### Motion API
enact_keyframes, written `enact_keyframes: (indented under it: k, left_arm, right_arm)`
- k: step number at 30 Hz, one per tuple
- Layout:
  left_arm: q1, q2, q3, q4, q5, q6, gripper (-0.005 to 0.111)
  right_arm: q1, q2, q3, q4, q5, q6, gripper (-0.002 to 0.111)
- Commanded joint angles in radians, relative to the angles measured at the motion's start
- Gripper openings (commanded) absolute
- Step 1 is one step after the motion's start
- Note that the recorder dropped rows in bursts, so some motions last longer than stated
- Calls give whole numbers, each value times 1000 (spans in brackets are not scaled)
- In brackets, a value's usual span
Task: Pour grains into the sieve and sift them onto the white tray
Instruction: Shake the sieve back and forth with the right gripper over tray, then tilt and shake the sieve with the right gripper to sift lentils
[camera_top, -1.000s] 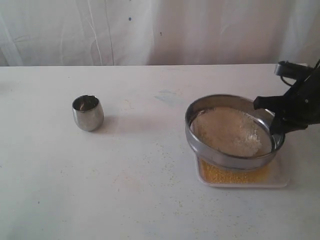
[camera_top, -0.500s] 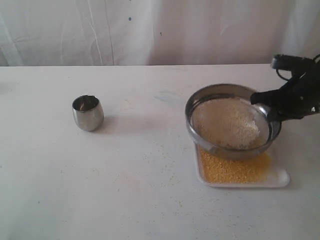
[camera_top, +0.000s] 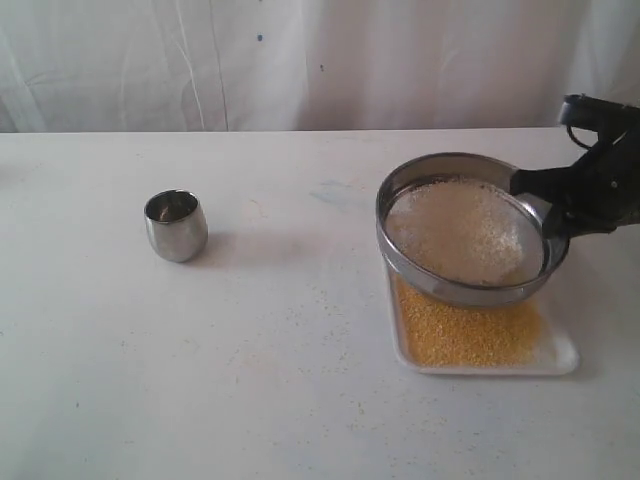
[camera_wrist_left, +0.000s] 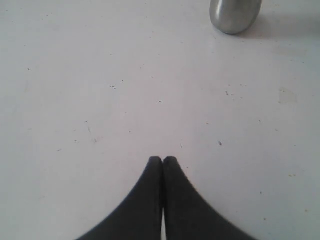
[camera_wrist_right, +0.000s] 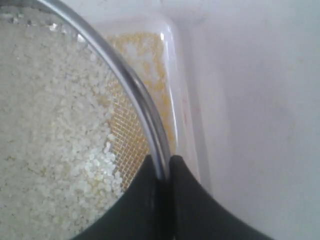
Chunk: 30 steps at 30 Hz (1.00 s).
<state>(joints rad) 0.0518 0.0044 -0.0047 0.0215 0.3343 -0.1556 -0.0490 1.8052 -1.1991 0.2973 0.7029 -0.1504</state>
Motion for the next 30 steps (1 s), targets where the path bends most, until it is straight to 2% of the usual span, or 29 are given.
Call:
enact_keyframes:
  k: [1,4,5,7,10,12,13,15,16,17,19,20,21,22,24,25,26,30]
  left_arm:
    - [-6,-4,5,-6,32,-2,0]
    - [-6,-4,5,-6,32,-2,0]
    - [-6,-4,5,-6,32,-2,0]
    - [-6,-4,5,-6,32,-2,0]
    - [-6,-4,5,-6,32,-2,0]
    - [-6,-4,5,-6,32,-2,0]
    - [-6,-4,5,-6,32,-2,0]
    - [-6,-4,5,-6,32,-2,0]
    - [-6,-4,5,-6,32,-2,0]
    - [-6,-4,5,-6,32,-2,0]
    - [-6,-4,5,-6,32,-2,0]
    - [-6,-4,5,-6,32,-2,0]
    - [-6,-4,5,-6,32,-2,0]
    - [-6,-4,5,-6,32,-2,0]
    - [-6,-4,5,-6,32,-2,0]
    - [-6,-4,5,-6,32,-2,0]
    - [-6,-4,5,-6,32,-2,0]
    - [-6,-4,5,-6,32,-2,0]
  right_arm:
    - [0,-12,25,12,103,-77,0]
    - [-10,-7,23,6,-143,-43,0]
    - [-15,-7,18,6,-157,-1,0]
    - [-17,-9,11,4,-53,41,0]
    - [-15,-11,25,3,132,0,0]
    - [-11,-9,29,-2,91,-37,0]
    - [-11,0,17,-12,-37,-38,0]
    - [-21,12,-4,-23,-97,28,0]
    - [-21,12,-9,-25,-51,52,0]
    - [-21,5,-4,-25,82,63,0]
    - [-10,0,19,-24,160,-4,0]
    - [-10,2,21,-26,115,-17,0]
    - [-13,6,21,-29,-50,-23,0]
    - [-19,13,13,-29,-107,22,0]
    - [-20,11,-1,-27,33,82,0]
    - [-17,8,13,-27,167,39,0]
    - [-12,7,28,-29,204,-7,0]
    - [-21,14,32,-41,-71,7,0]
